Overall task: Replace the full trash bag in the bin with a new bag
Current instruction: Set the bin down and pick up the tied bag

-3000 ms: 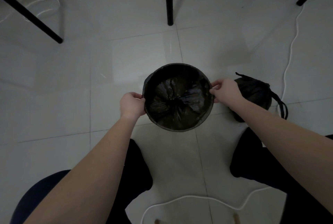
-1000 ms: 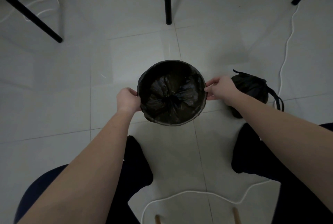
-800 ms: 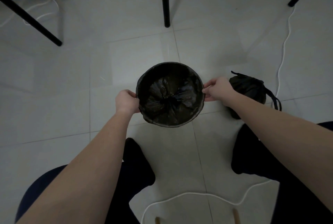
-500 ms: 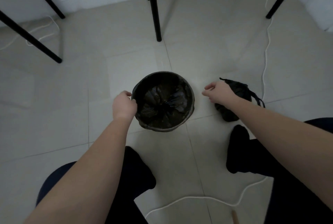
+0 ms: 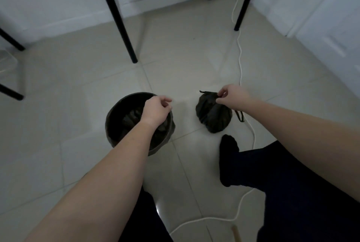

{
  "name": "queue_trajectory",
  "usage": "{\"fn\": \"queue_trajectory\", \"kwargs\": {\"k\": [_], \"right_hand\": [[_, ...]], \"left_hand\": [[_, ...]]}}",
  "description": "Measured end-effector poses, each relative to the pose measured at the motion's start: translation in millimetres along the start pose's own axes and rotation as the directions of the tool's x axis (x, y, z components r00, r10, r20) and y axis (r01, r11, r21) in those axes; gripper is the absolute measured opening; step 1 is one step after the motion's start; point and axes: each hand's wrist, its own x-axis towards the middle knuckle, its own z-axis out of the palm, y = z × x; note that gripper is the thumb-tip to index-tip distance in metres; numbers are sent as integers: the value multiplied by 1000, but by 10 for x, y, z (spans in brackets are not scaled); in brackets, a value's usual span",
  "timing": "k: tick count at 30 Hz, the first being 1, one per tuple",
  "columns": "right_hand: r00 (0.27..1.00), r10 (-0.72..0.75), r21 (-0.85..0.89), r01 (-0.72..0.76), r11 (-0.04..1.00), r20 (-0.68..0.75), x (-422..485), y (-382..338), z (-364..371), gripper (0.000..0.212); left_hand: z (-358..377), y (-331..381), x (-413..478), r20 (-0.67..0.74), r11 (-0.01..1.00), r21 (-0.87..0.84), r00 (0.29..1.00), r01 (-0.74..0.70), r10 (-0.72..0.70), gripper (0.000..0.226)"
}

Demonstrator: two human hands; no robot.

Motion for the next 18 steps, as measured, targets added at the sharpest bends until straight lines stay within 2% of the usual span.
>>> {"fn": "queue_trajectory", "kwargs": {"k": [8,13,18], "right_hand": [[994,100,-7,-100,995,39,600,443,-72,44],[990,125,-68,-121,990,66,921,633,177,56],[988,150,-3,-150,989,43,1248,751,381,59]], "left_hand": [[828,233,643,169,995,54,983,-79,69,23],[1257,264,1099,222,990,114,973,-86,59,25],[1682,420,1463,237,981,110,962,-162,133,35]]}}
